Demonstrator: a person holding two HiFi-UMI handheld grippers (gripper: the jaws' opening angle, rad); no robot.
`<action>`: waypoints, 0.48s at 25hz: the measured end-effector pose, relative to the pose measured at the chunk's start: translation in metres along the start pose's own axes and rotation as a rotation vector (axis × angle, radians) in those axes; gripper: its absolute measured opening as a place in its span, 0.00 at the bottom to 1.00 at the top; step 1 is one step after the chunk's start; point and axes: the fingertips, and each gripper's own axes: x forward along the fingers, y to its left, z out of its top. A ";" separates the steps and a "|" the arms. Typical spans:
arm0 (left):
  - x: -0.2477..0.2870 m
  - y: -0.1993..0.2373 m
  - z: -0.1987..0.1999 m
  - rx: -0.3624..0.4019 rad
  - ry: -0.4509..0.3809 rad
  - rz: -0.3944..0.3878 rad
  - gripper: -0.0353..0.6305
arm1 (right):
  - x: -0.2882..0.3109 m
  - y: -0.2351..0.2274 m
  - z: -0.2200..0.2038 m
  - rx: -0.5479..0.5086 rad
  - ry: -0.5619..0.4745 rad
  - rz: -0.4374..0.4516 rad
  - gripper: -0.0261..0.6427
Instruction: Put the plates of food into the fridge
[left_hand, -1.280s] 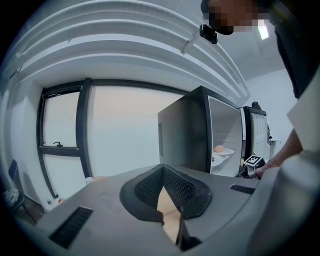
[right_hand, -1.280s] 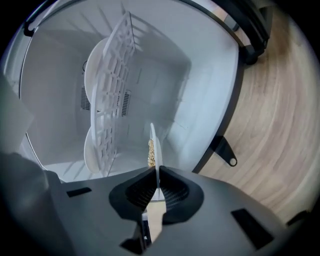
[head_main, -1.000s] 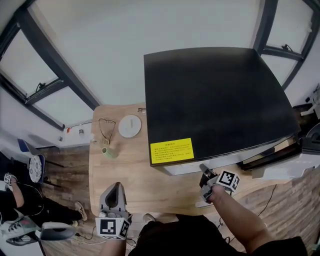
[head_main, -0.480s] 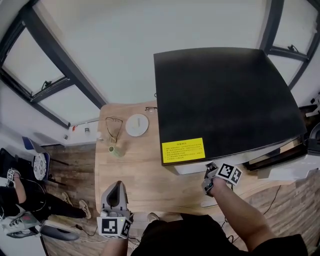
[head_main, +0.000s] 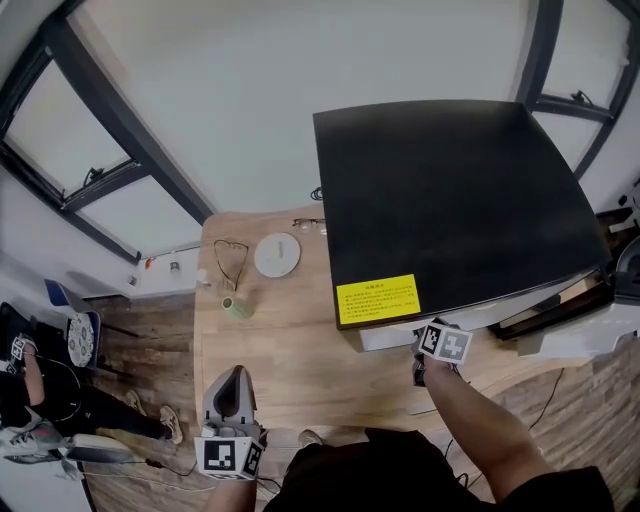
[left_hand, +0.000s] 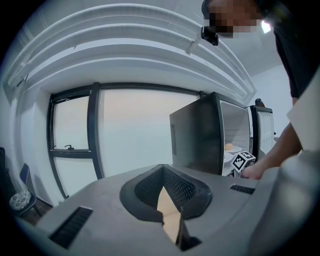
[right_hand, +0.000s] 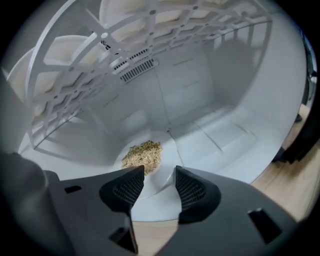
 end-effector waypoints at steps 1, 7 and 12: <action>0.000 0.001 -0.001 -0.001 0.001 0.000 0.06 | -0.001 -0.003 0.002 -0.028 -0.009 -0.024 0.34; 0.005 -0.005 0.000 -0.004 -0.002 -0.032 0.06 | -0.018 -0.006 0.014 -0.097 -0.097 -0.036 0.36; 0.015 -0.020 0.005 -0.014 -0.014 -0.078 0.06 | -0.045 0.007 0.021 -0.249 -0.210 0.039 0.36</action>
